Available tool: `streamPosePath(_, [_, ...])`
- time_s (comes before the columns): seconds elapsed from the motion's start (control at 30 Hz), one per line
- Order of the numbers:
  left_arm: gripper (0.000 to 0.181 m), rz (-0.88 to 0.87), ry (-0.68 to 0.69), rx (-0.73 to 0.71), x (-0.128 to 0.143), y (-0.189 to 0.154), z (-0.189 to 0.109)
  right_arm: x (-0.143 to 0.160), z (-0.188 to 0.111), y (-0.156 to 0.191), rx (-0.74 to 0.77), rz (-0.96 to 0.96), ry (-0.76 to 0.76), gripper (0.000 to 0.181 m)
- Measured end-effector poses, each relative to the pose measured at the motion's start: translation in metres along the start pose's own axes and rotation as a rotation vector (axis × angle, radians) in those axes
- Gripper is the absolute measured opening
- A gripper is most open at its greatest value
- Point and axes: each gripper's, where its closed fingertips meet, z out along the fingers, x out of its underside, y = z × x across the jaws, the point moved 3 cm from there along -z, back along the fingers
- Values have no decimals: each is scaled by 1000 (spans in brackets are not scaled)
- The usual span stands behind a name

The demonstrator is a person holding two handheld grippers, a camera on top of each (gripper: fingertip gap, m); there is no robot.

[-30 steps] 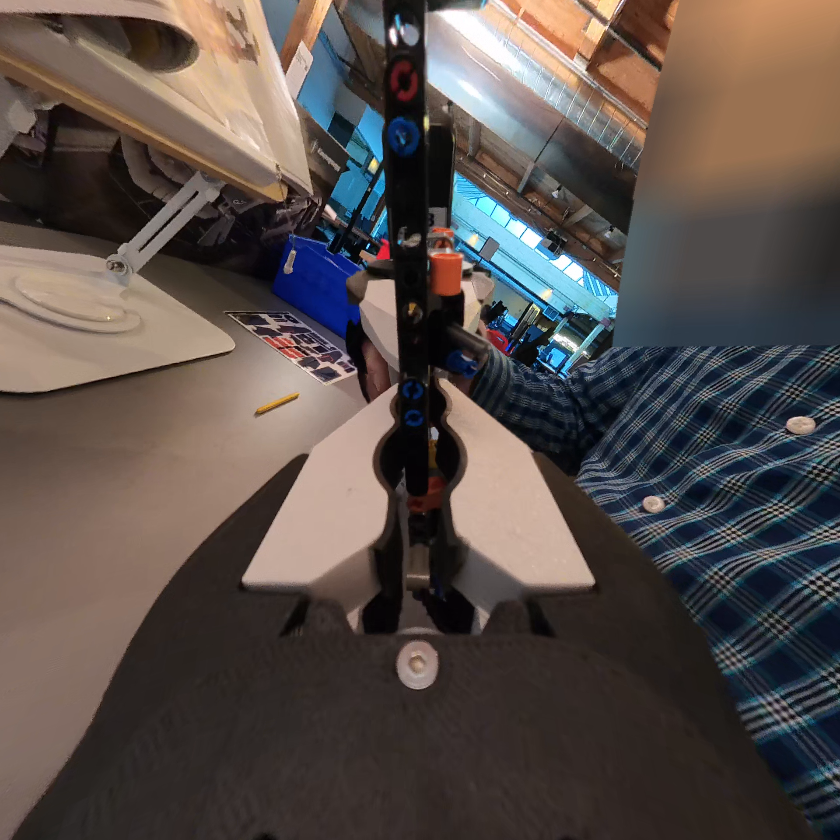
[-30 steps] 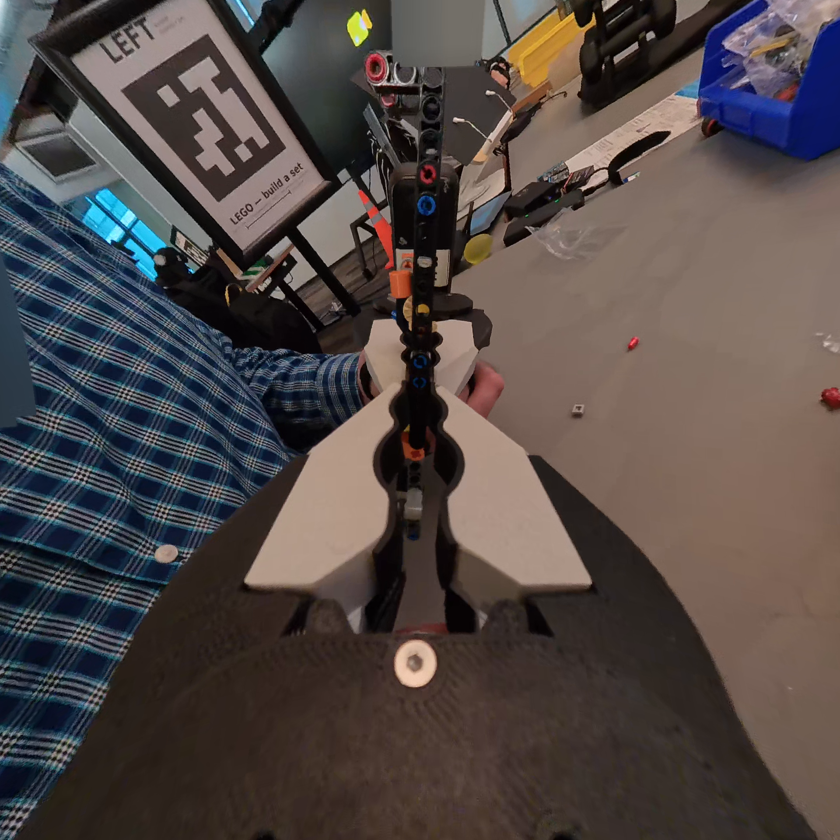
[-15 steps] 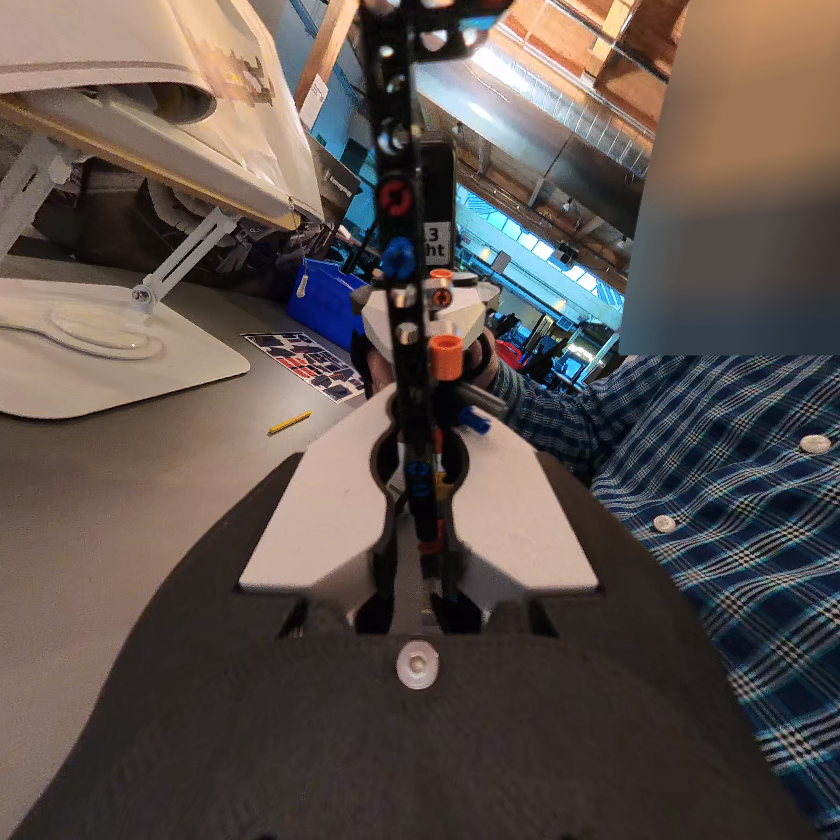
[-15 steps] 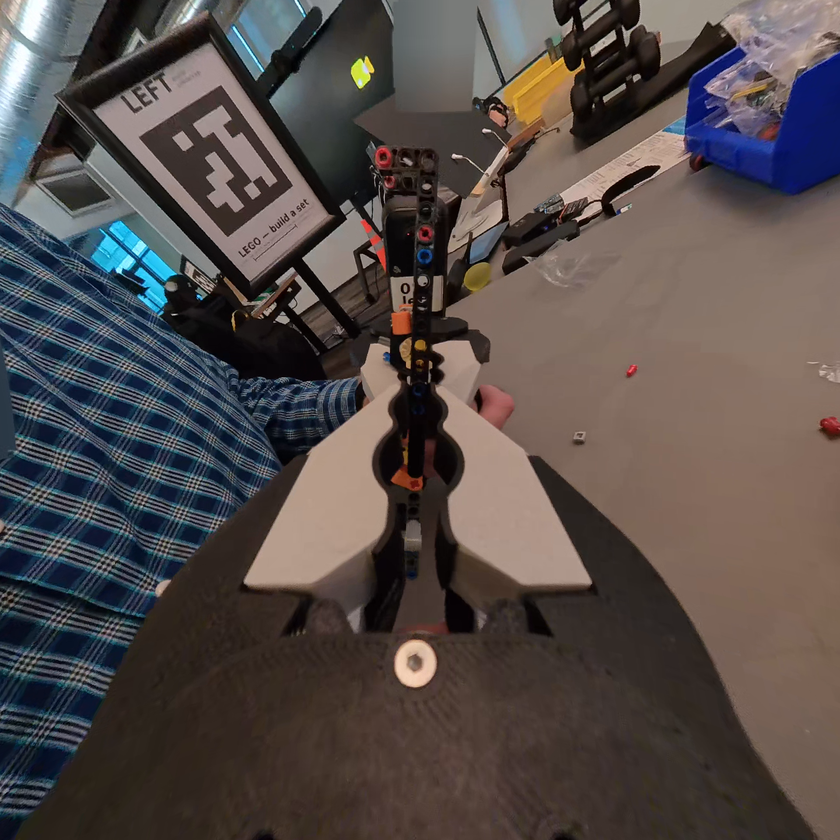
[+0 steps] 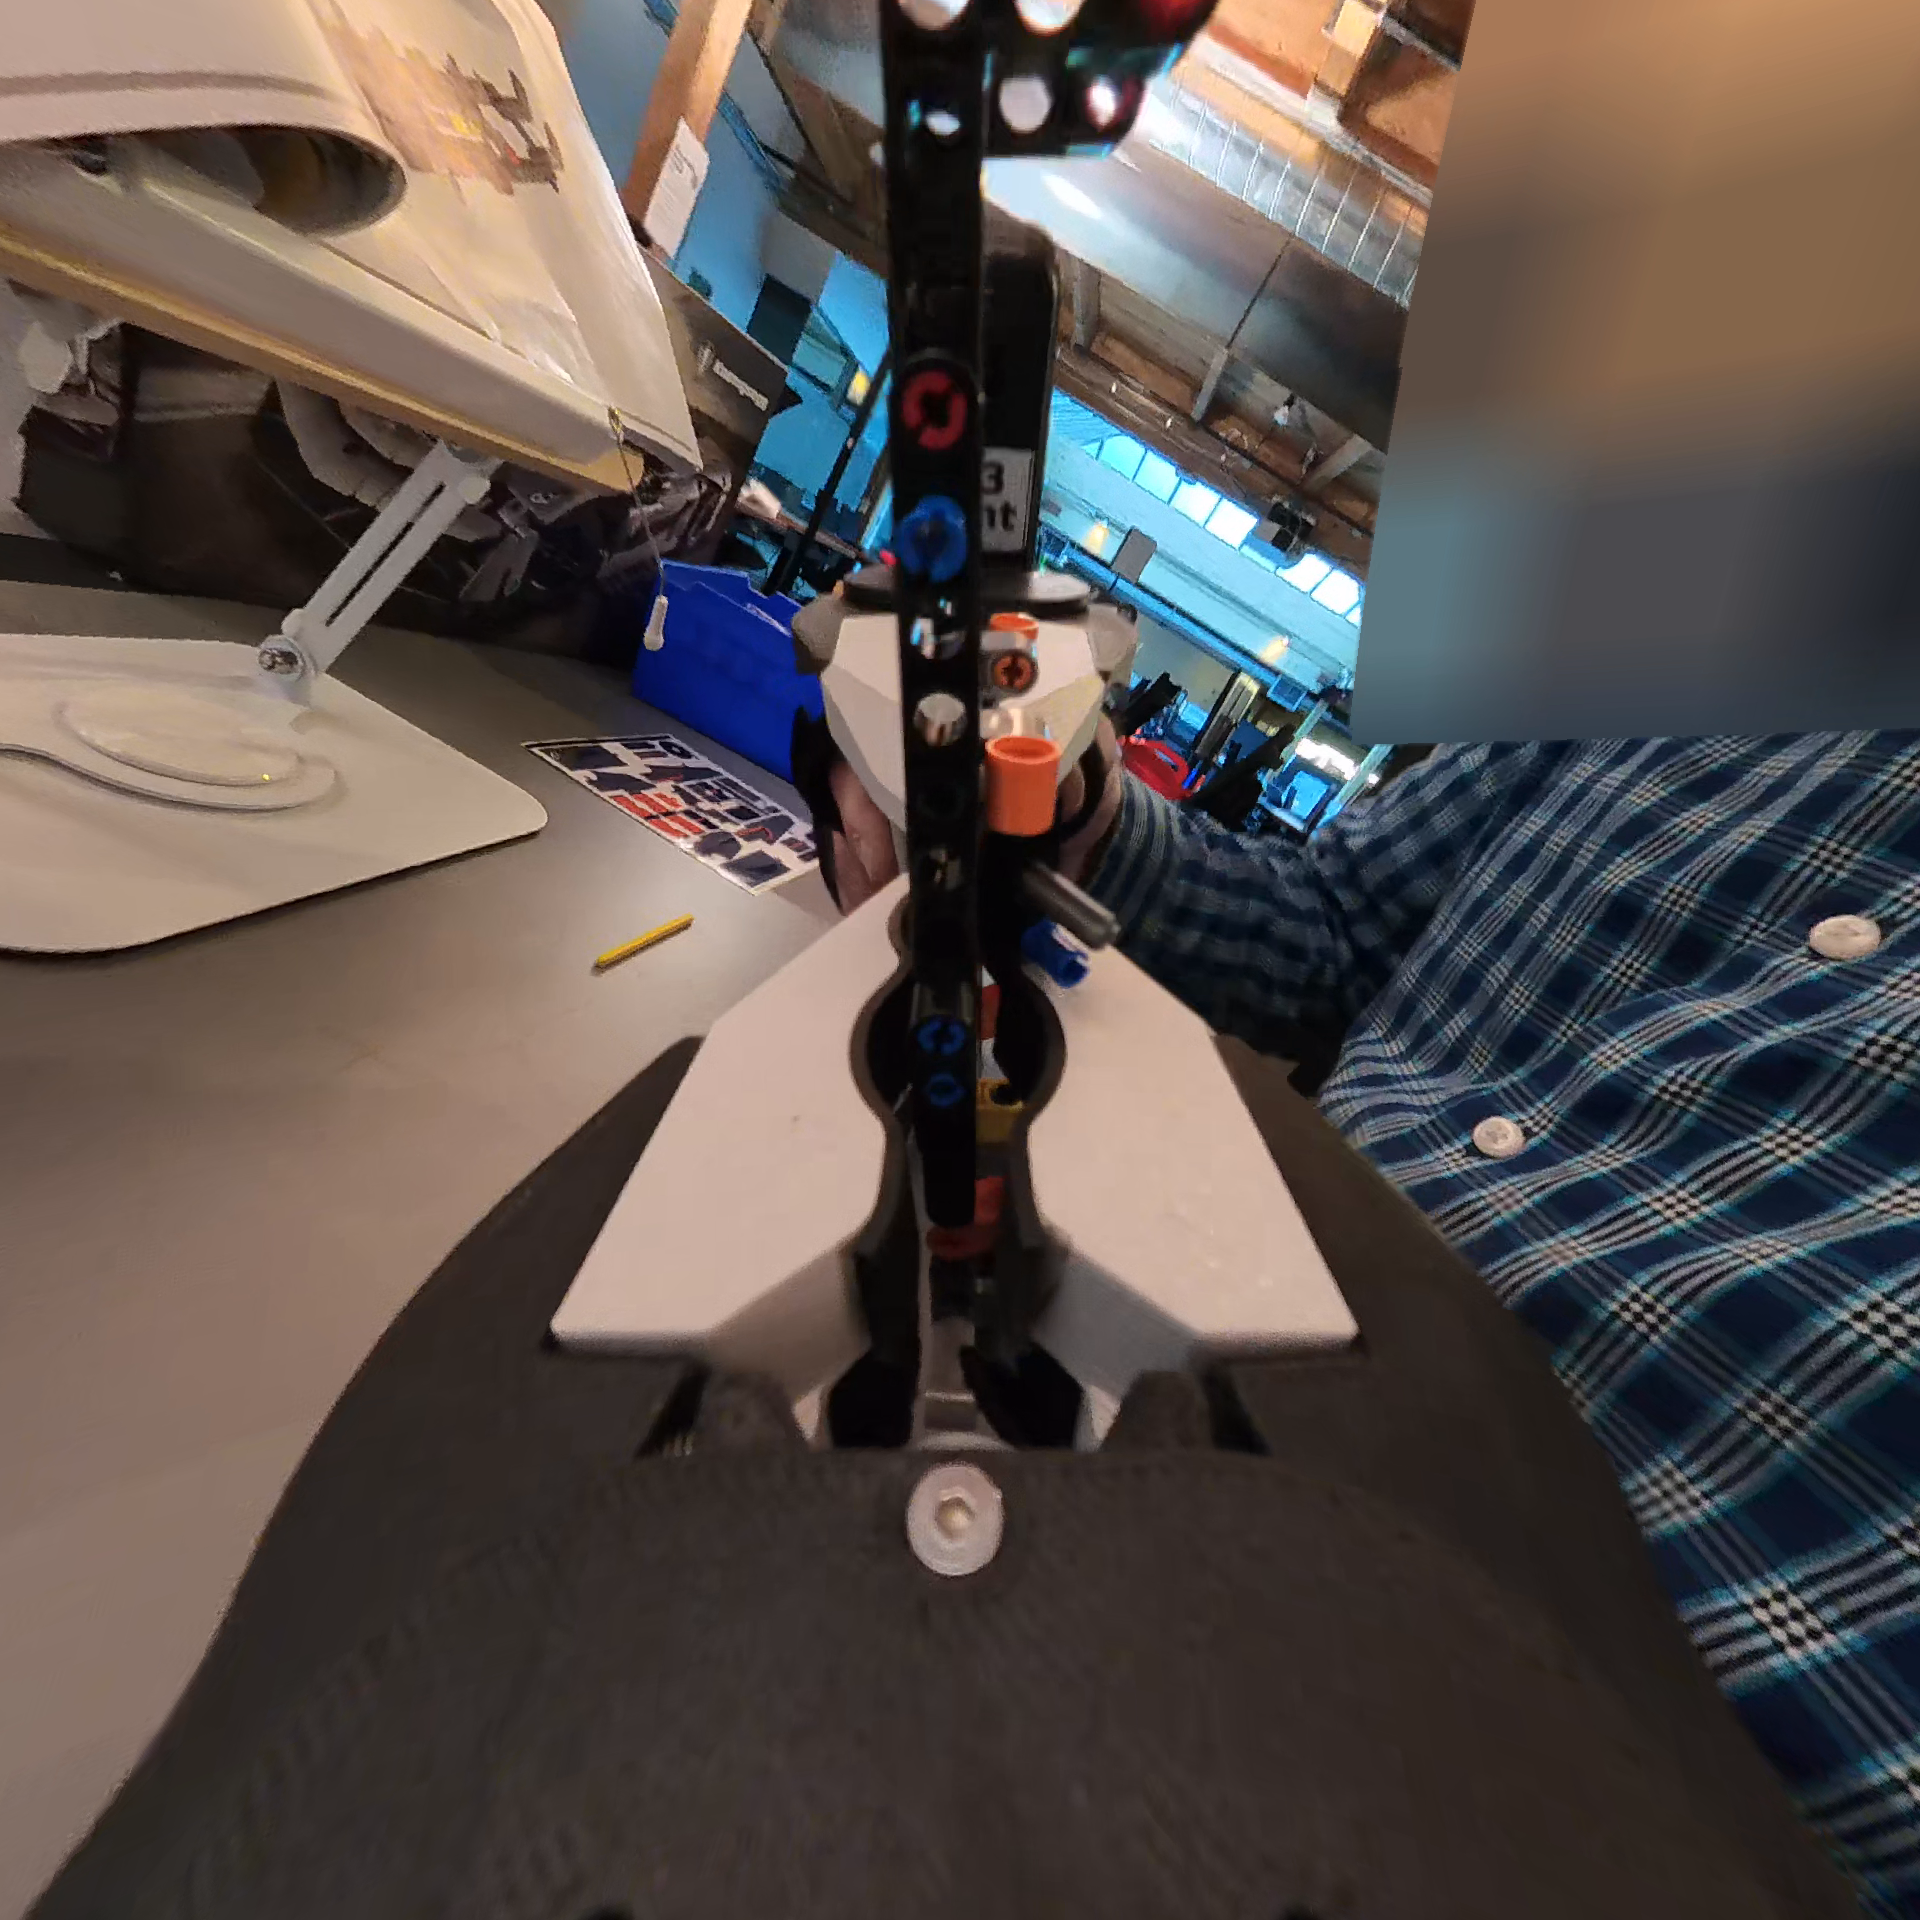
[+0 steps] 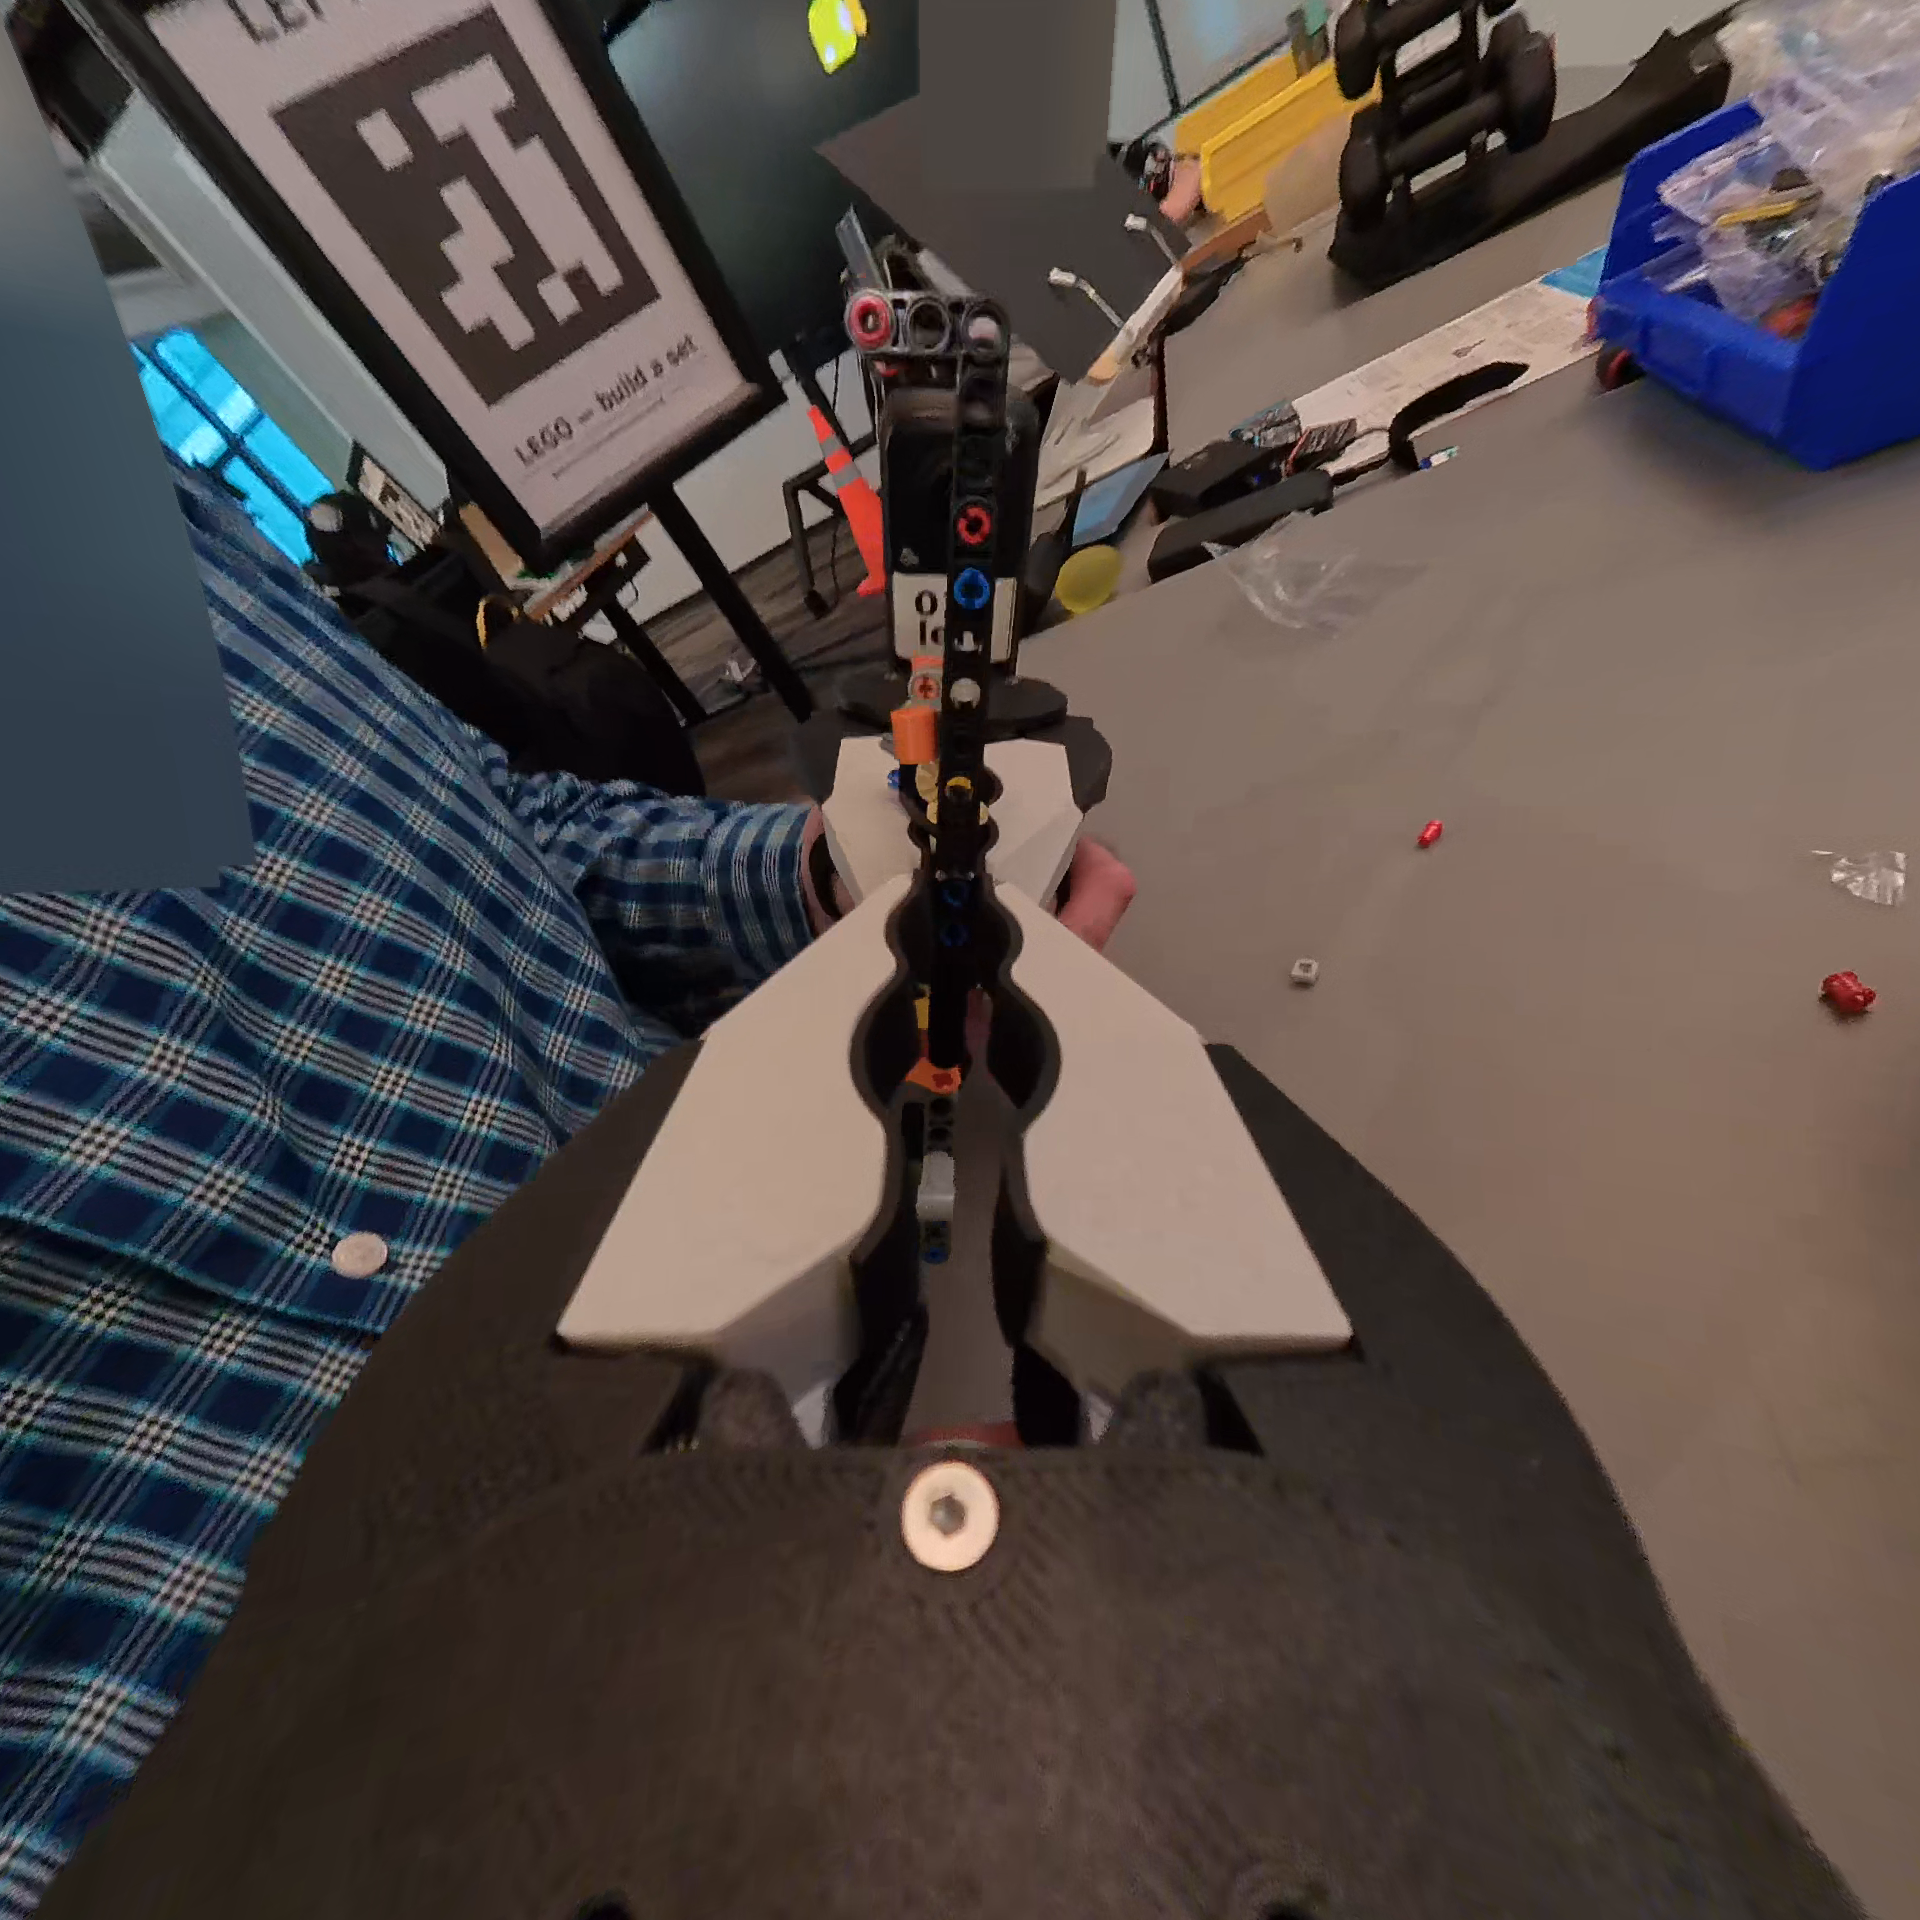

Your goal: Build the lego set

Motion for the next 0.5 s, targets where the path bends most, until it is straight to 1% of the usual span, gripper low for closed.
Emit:
streamPosePath(0.03, [6,4,11,1,1,0,0,1,0,0,-2,-5,16,4])
streamPosePath(0.17, [6,2,41,2,3,-2,0,4,-2,2,-17,-15,60,4])
streamPosePath(0.27, [6,-4,52,10,4,-2,0,5,-3,3,-24,-11,65,4])
streamPosePath(0.4, [6,-12,45,10,4,-2,1,5,-3,3,-3,-15,47,4])
streamPosePath(0.5, [6,-32,41,9,2,0,3,5,-5,2,5,23,-15,4])
